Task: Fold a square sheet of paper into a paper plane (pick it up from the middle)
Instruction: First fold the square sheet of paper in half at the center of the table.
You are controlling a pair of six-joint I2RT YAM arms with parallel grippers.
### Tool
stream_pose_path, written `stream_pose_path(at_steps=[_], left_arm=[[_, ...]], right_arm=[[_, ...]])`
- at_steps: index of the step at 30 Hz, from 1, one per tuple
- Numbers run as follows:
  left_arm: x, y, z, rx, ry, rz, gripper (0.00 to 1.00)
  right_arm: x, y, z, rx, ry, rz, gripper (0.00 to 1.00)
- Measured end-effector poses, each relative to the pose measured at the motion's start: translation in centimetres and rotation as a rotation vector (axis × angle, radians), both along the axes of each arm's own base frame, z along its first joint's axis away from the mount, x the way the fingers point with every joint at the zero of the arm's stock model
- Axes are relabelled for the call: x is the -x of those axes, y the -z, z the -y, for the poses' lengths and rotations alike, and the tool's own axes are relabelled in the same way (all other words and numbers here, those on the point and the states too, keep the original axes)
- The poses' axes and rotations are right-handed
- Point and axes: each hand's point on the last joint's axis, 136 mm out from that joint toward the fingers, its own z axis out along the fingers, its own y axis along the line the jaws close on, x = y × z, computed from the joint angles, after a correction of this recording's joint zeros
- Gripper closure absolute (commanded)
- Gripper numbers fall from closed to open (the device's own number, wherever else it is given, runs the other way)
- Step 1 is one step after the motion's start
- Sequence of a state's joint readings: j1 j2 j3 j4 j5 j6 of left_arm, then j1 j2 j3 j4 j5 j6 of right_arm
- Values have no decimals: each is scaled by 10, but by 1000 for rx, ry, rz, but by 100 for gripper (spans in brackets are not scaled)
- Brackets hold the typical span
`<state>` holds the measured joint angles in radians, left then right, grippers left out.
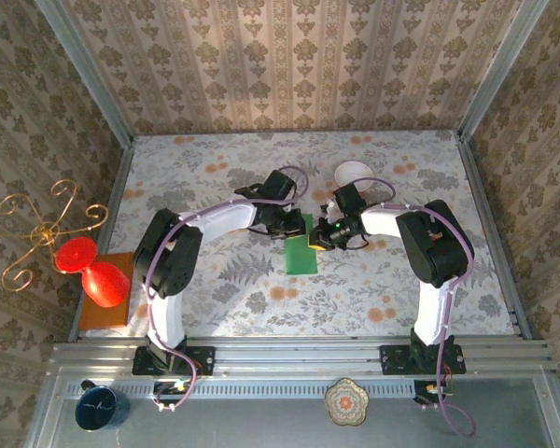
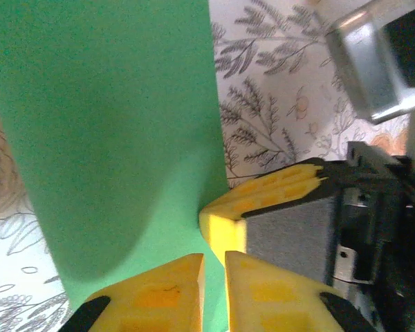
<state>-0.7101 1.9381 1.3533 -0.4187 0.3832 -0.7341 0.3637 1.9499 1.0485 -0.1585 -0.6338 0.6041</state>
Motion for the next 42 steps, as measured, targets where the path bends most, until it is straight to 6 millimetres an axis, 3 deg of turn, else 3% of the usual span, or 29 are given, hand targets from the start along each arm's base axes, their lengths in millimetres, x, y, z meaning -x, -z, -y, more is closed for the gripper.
stream_pose_path(at_steps=[8, 20, 27, 36, 42], left_arm=[[6, 21, 10, 20, 43, -87, 93], [12, 30, 3, -6, 65, -113, 94], [13, 46, -17, -30, 46, -142, 94], [11, 48, -25, 76, 69, -134, 95], [8, 47, -61, 88, 14, -137, 95]], right_arm=[[0, 0, 0, 1, 0, -4, 91], [0, 0, 0, 6, 0, -15, 91], [0, 1, 0, 8, 1, -19, 91], [2, 3, 1, 13, 1, -32, 91], [0, 3, 1, 15, 2, -30, 91]])
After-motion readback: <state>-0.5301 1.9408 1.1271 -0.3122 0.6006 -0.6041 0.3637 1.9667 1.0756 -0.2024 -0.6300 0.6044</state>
